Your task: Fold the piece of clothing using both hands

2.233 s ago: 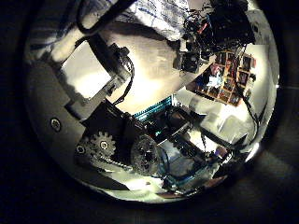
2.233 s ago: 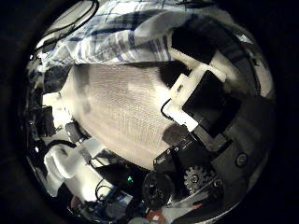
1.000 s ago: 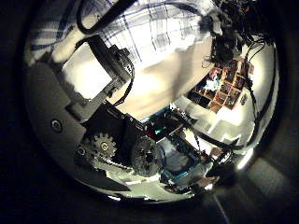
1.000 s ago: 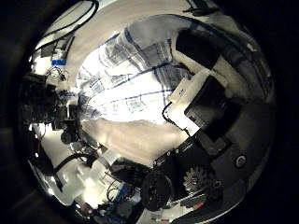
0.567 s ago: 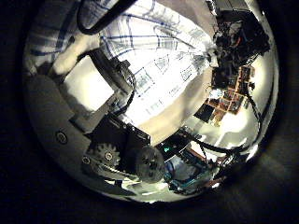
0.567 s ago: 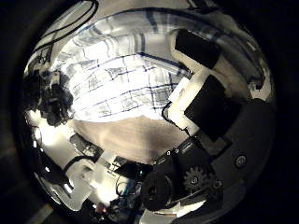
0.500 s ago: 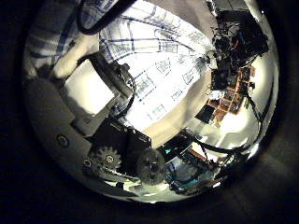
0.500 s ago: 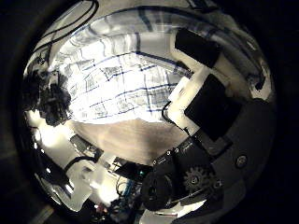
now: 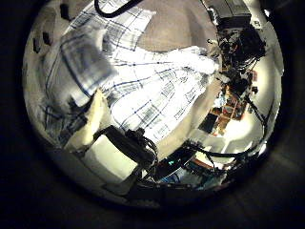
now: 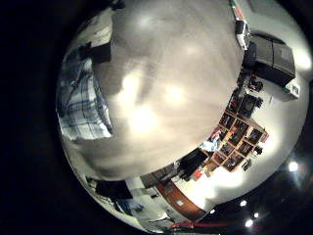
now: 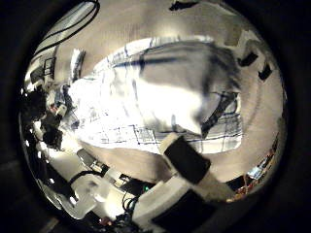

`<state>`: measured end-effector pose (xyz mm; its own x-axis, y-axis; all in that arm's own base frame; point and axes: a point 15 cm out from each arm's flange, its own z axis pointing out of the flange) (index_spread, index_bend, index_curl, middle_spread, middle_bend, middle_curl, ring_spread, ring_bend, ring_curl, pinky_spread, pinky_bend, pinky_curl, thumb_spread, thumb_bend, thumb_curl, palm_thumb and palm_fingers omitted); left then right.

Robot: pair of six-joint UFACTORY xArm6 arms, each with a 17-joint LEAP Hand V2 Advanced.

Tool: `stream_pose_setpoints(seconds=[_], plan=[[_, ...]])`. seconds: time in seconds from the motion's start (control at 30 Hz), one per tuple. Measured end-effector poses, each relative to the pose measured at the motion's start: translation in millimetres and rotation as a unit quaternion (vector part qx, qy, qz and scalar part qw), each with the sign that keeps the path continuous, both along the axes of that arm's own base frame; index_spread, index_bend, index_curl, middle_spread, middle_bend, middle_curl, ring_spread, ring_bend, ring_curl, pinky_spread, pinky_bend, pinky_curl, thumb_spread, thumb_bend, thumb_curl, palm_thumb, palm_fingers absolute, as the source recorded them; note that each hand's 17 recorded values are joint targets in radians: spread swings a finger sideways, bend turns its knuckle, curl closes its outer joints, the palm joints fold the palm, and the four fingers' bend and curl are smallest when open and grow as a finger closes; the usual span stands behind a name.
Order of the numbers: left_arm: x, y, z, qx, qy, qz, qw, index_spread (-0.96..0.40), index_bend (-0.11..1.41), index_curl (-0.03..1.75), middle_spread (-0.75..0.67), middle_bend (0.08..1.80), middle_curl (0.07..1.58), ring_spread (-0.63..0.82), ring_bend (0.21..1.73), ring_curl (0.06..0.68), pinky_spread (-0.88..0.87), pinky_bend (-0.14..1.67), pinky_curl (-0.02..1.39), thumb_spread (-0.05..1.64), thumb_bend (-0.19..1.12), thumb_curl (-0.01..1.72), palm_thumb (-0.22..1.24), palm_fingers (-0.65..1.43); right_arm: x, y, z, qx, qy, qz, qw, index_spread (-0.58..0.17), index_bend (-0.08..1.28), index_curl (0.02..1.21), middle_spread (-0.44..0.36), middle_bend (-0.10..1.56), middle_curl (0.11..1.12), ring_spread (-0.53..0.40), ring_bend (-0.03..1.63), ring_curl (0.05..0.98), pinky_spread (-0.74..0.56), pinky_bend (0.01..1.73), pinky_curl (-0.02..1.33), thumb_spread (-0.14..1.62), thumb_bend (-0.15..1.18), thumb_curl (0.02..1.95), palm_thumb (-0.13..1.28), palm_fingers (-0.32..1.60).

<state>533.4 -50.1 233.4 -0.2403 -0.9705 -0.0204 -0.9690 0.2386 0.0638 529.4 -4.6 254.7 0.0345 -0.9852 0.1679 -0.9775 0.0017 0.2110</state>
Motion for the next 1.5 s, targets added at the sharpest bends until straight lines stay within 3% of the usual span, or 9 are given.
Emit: stream_pose_setpoints(seconds=[0.17, 0.37, 0.57, 0.73, 1.0, 1.2, 1.37, 1.5], plan=[[-13.3, 11.1, 34.6, -0.004, -0.031, 0.008, 0.9995, -0.08, 0.17, 0.85, 0.02, 0.25, 0.73, 0.01, 0.92, 0.381, 0.02, 0.50, 0.71, 1.17, -0.02, 0.41, 0.67, 0.02, -3.1, -18.6, 40.1, 0.009, -0.037, -0.009, 0.999, -0.400, 0.20, 0.52, -0.148, 0.60, 0.59, -0.172, 1.06, 0.475, -0.06, 1.02, 0.49, 1.37, -0.02, 0.40, 0.42, 0.10], [-69.7, 14.2, 63.4, -0.004, -0.026, 0.010, 0.9996, -0.03, 0.18, 0.74, 0.10, 0.23, 0.64, 0.08, 0.85, 0.351, 0.12, 0.43, 0.66, 1.17, -0.02, 0.40, 0.65, 0.08, -35.4, -37.9, 46.6, 0.012, -0.027, -0.011, 1.000, -0.391, 0.19, 0.48, -0.128, 0.54, 0.55, -0.156, 1.01, 0.443, 0.03, 0.95, 0.45, 1.38, -0.01, 0.35, 0.40, 0.12], [-119.3, 5.6, 31.7, 0.000, 0.018, -0.005, 0.9998, -0.02, 0.18, 0.66, 0.12, 0.22, 0.59, 0.11, 0.80, 0.327, 0.16, 0.37, 0.62, 1.17, -0.02, 0.39, 0.63, 0.13, -69.0, -40.0, 21.3, 0.020, 0.020, 0.020, 0.999, -0.384, 0.19, 0.45, -0.119, 0.50, 0.51, -0.145, 0.93, 0.413, 0.09, 0.89, 0.41, 1.39, -0.01, 0.33, 0.40, 0.11], [-138.5, 1.8, 2.8, 0.001, 0.051, -0.009, 0.9987, -0.02, 0.19, 0.62, 0.13, 0.20, 0.55, 0.14, 0.75, 0.306, 0.19, 0.33, 0.59, 1.18, -0.02, 0.39, 0.62, 0.15, -82.1, -41.6, -0.9, 0.025, 0.052, 0.034, 0.998, -0.383, 0.19, 0.43, -0.096, 0.42, 0.47, -0.089, 0.80, 0.363, 0.21, 0.82, 0.37, 1.29, -0.02, 0.32, 0.38, 0.04], [-144.7, -3.5, -31.7, -0.006, 0.074, -0.006, 0.9972, -0.02, 0.18, 0.56, 0.14, 0.19, 0.49, 0.18, 0.71, 0.283, 0.22, 0.29, 0.55, 1.18, -0.02, 0.38, 0.60, 0.18, -92.7, -36.4, -45.2, 0.032, 0.103, 0.054, 0.993, -0.377, 0.17, 0.38, -0.057, 0.33, 0.41, 0.004, 0.67, 0.303, 0.31, 0.74, 0.32, 1.17, -0.02, 0.33, 0.41, 0.01], [-143.9, -3.4, -38.3, -0.005, 0.082, -0.006, 0.9966, -0.02, 0.19, 0.53, 0.14, 0.19, 0.46, 0.20, 0.68, 0.269, 0.24, 0.27, 0.52, 1.19, -0.02, 0.37, 0.59, 0.19, -95.7, -32.1, -72.2, 0.032, 0.132, 0.059, 0.989, -0.368, 0.16, 0.35, -0.043, 0.30, 0.39, 0.025, 0.64, 0.285, 0.33, 0.70, 0.29, 1.12, -0.02, 0.33, 0.44, 0.05], [-141.7, -1.2, -37.1, -0.003, 0.078, -0.008, 0.9969, -0.02, 0.18, 0.51, 0.13, 0.19, 0.44, 0.21, 0.67, 0.260, 0.25, 0.26, 0.50, 1.19, -0.02, 0.37, 0.59, 0.20, -97.7, -31.3, -84.6, 0.030, 0.146, 0.059, 0.987, -0.353, 0.16, 0.33, -0.047, 0.31, 0.38, -0.002, 0.66, 0.285, 0.32, 0.67, 0.28, 1.09, -0.02, 0.34, 0.48, 0.13], [-137.0, -1.6, -32.1, -0.004, 0.073, -0.007, 0.9973, -0.02, 0.19, 0.49, 0.13, 0.19, 0.43, 0.21, 0.66, 0.256, 0.26, 0.25, 0.49, 1.19, -0.02, 0.36, 0.59, 0.21, -97.4, -27.8, -87.9, 0.028, 0.150, 0.064, 0.986, -0.329, 0.18, 0.33, -0.097, 0.36, 0.40, -0.107, 0.74, 0.300, 0.19, 0.65, 0.26, 1.09, -0.01, 0.36, 0.56, 0.33]])
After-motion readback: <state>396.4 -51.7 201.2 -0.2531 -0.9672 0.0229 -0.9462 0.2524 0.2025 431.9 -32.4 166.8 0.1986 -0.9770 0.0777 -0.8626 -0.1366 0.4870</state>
